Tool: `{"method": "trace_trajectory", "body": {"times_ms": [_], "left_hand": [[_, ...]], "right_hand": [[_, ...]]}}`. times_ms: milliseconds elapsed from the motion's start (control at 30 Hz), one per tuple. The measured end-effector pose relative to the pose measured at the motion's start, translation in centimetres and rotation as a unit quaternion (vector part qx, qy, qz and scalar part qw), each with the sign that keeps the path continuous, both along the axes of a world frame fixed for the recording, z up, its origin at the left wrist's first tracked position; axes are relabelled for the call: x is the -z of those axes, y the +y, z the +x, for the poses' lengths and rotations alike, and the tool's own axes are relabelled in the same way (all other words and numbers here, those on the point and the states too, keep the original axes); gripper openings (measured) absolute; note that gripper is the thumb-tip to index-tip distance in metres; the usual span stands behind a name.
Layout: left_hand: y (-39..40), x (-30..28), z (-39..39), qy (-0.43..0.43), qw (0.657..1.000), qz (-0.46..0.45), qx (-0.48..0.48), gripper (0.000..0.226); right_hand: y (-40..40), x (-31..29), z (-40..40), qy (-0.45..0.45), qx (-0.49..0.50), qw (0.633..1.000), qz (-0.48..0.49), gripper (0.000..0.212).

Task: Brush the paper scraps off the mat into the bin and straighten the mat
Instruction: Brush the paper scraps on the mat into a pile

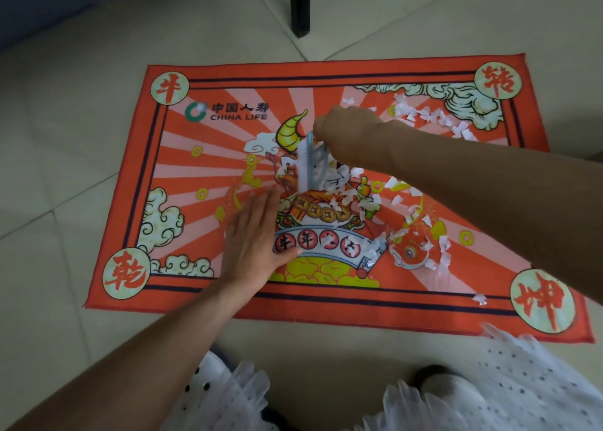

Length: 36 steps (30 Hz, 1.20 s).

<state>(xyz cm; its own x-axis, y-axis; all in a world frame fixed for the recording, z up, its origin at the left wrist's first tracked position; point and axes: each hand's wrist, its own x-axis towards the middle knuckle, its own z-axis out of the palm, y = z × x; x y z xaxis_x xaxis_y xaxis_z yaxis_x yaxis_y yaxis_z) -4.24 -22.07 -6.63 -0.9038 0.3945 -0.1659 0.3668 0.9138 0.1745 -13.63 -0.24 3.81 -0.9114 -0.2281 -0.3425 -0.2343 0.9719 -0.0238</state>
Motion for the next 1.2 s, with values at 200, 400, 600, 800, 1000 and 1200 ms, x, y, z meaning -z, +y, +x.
{"method": "trace_trajectory", "body": {"times_ms": [200, 400, 600, 800, 1000, 1200], "left_hand": [[0.4, 0.1, 0.2, -0.003, 1.000, 0.001, -0.011, 0.109], [0.3, 0.4, 0.6, 0.000, 1.000, 0.005, -0.026, 0.108], [0.0, 0.9, 0.8, -0.002, 0.998, 0.015, -0.061, 0.108], [-0.6, 1.0, 0.8, -0.013, 0.998, 0.019, -0.059, 0.106], [-0.6, 0.3, 0.4, -0.001, 0.999, 0.007, -0.037, 0.105], [0.4, 0.0, 0.3, -0.002, 1.000, 0.000, -0.021, 0.104]], "right_hand": [[1.3, -0.5, -0.1, -0.013, 0.025, 0.999, -0.040, 0.038], [-0.1, -0.8, -0.6, 0.012, -0.007, 0.996, -0.088, 0.042], [-2.7, 0.8, -0.4, 0.039, -0.070, 0.995, -0.067, 0.048], [-2.4, 0.3, -0.6, 0.053, -0.128, 0.990, 0.025, 0.041], [-1.0, -0.7, -0.4, 0.067, -0.137, 0.983, 0.097, 0.044], [0.7, -0.7, -0.5, 0.087, -0.101, 0.987, 0.093, 0.049]]}}
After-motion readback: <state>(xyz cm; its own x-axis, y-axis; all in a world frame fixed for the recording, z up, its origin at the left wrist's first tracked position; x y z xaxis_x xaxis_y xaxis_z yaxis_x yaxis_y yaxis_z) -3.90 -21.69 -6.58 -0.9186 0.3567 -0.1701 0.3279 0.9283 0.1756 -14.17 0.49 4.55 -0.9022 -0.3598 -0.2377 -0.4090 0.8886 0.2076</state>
